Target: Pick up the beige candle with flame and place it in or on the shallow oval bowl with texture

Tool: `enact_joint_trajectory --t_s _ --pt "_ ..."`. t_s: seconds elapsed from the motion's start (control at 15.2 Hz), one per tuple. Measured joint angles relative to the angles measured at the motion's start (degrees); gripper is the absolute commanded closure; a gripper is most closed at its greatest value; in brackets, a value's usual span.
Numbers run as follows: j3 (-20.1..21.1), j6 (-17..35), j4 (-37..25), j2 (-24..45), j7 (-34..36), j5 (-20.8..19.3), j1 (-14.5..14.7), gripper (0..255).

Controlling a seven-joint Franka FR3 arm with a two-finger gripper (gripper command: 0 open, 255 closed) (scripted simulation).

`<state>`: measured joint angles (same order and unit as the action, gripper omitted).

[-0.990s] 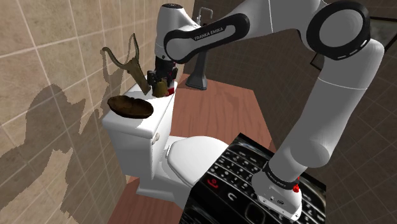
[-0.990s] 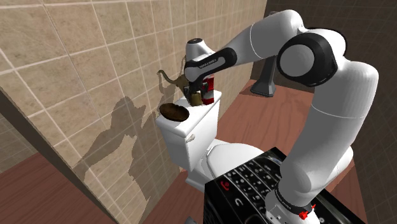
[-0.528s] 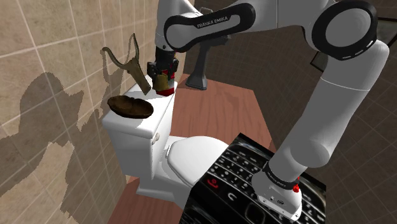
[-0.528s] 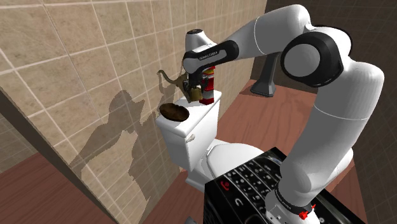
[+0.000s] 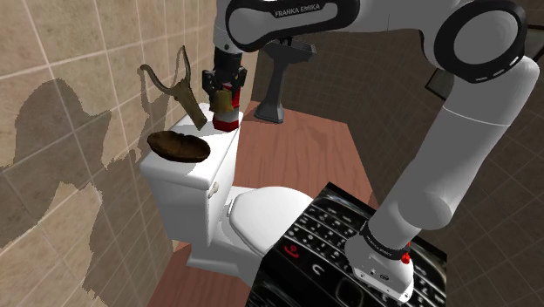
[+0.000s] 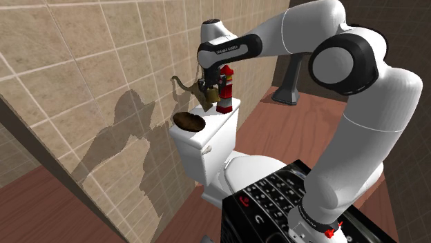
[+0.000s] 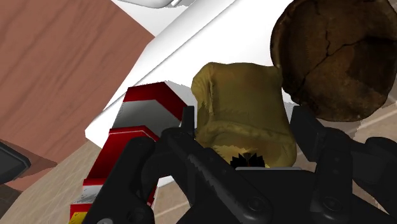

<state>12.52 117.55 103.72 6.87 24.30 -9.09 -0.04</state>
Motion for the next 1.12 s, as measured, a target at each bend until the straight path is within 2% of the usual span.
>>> enact_joint_trajectory --t_s 0.26,0.86,1.12 --pt "0.9 -2.1 -4.3 2.7 2.5 -1.0 1.6 255" --pt "3.3 -9.8 -24.3 16.9 11.7 -5.8 9.7 255" --pt "3.3 -8.7 -24.8 18.7 12.9 -6.5 10.6 255"
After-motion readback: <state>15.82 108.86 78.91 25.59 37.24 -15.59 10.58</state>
